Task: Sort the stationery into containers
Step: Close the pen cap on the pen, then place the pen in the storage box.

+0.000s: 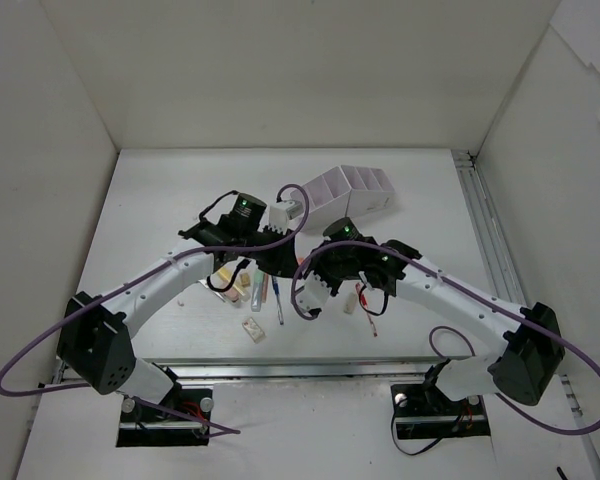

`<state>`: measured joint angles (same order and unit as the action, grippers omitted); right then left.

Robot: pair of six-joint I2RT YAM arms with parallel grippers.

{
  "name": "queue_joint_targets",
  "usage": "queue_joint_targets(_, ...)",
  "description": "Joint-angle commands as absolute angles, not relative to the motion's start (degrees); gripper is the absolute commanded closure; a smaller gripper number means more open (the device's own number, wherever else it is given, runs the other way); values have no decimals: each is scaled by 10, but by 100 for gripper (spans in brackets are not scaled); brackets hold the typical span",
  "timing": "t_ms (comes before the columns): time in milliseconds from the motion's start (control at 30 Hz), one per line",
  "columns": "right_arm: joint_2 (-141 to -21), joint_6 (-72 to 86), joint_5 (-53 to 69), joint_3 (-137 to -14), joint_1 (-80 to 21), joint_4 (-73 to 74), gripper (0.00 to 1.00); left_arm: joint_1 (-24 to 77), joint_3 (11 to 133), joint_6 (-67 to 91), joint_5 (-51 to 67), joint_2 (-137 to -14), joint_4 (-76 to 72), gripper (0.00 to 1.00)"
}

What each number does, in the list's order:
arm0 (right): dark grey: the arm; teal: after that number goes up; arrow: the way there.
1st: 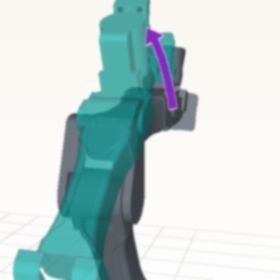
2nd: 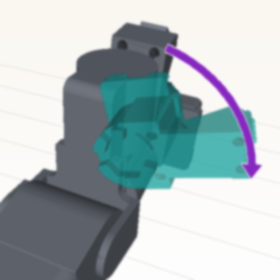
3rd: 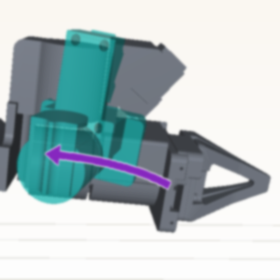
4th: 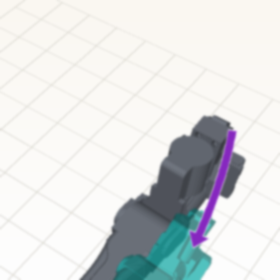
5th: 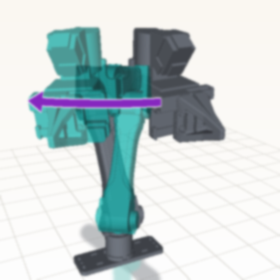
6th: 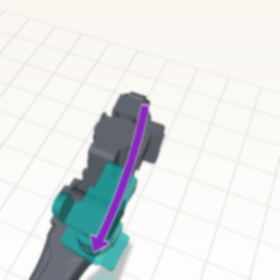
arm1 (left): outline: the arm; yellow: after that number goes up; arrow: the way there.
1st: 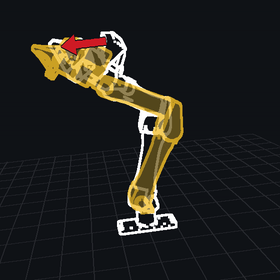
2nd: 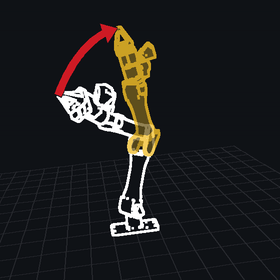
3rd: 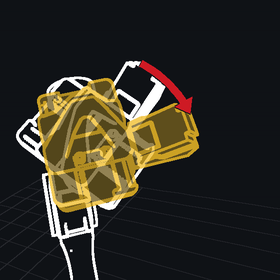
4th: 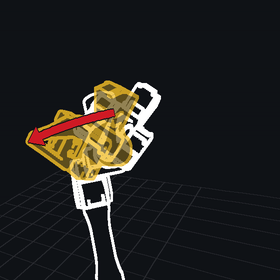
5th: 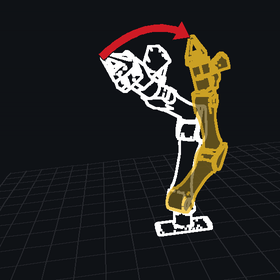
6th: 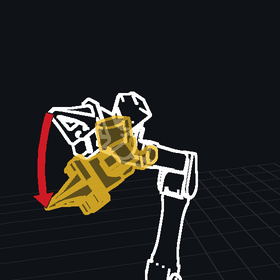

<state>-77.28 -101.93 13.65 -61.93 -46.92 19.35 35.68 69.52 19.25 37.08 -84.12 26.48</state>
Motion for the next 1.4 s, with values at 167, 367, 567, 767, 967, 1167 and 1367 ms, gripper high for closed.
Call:
queue_joint_targets(167, -739, -1022, 188, -596, -528, 188, 100, 357, 743, 226, 368, -830, 59, 100)
queue_joint_targets(367, -718, -1022, 240, -595, -555, 232, 100, 357, 799, 214, 397, -872, 40, 100)
queue_joint_targets(567, -719, -994, 306, -610, -556, 265, 100, 351, 811, 221, 383, -876, 10, 100)
queue_joint_targets(767, -720, -969, 347, -623, -557, 278, 100, 344, 825, 225, 386, -875, -30, 100)
queue_joint_targets(967, -723, -918, 358, -657, -539, 275, 100, 344, 843, 200, 380, -860, 27, 93)
queue_joint_targets(1167, -743, -879, 363, -689, -459, 256, 100, 344, 783, 178, 322, -781, 61, 37)
queue_joint_targets(1367, -776, -860, 411, -718, -386, 251, 100, 332, 762, 156, 223, -702, 110, 1)
